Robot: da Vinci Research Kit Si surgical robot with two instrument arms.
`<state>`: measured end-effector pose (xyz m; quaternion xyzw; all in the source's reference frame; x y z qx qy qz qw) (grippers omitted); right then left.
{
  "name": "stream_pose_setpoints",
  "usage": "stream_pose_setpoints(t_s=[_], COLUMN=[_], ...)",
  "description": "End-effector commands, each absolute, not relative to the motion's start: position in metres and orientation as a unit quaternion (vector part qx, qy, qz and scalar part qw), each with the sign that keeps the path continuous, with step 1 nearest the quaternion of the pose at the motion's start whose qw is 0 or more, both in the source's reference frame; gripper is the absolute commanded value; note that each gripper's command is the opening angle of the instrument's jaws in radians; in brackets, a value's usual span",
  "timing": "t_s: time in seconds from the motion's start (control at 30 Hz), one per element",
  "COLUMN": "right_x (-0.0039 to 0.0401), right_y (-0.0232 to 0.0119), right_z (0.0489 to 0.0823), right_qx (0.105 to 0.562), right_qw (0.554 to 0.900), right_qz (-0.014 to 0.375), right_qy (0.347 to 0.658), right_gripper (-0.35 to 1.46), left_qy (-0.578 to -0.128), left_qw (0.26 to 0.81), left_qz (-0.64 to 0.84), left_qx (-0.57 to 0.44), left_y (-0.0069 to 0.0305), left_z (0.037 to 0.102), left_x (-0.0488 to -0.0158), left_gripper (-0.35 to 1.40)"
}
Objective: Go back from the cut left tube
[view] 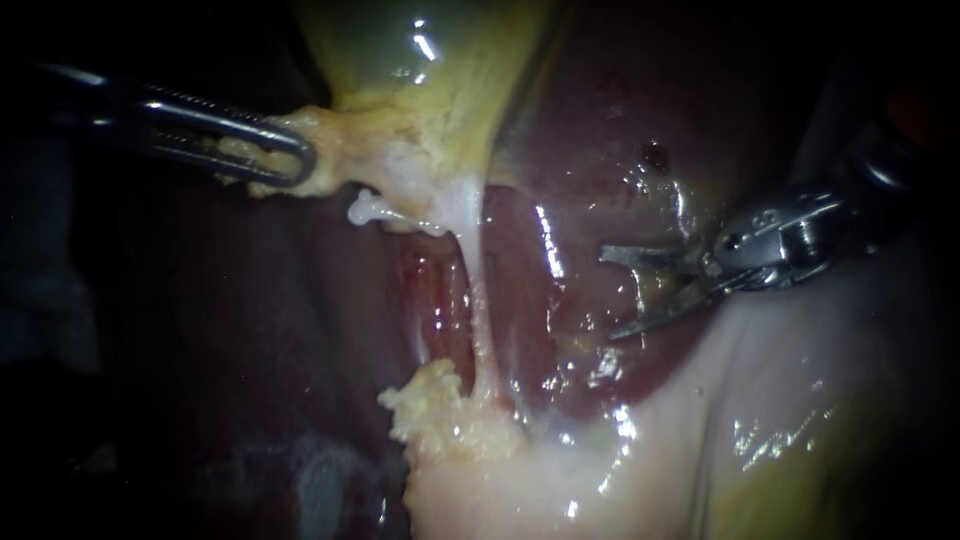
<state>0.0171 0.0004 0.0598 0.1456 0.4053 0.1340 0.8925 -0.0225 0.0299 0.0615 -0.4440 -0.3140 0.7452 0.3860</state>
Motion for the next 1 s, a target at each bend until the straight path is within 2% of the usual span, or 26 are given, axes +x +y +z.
stream_pose_setpoints(t_s=[0.03,0.47,1.0], right_x=[0.0171,0.0171,0.017], right_y=[0.0004,0.0003,0.0003], right_z=[0.0598,0.0598,0.0598], right_qx=[0.146,0.146,0.146], right_qw=[0.892,0.892,0.892], right_qz=[0.134,0.134,0.134], right_qy=[0.405,0.405,0.405], right_gripper=[1.45,1.45,1.45], left_qy=[-0.313,-0.306,-0.305], left_qw=[0.387,0.382,0.381], left_qz=[0.745,0.752,0.752], left_qx=[-0.443,-0.442,-0.442], left_y=[0.03,0.0295,0.0297], left_z=[0.0618,0.0668,0.0673], left_x=[-0.0227,-0.0261,-0.0263], left_gripper=[-0.35,-0.35,-0.35])
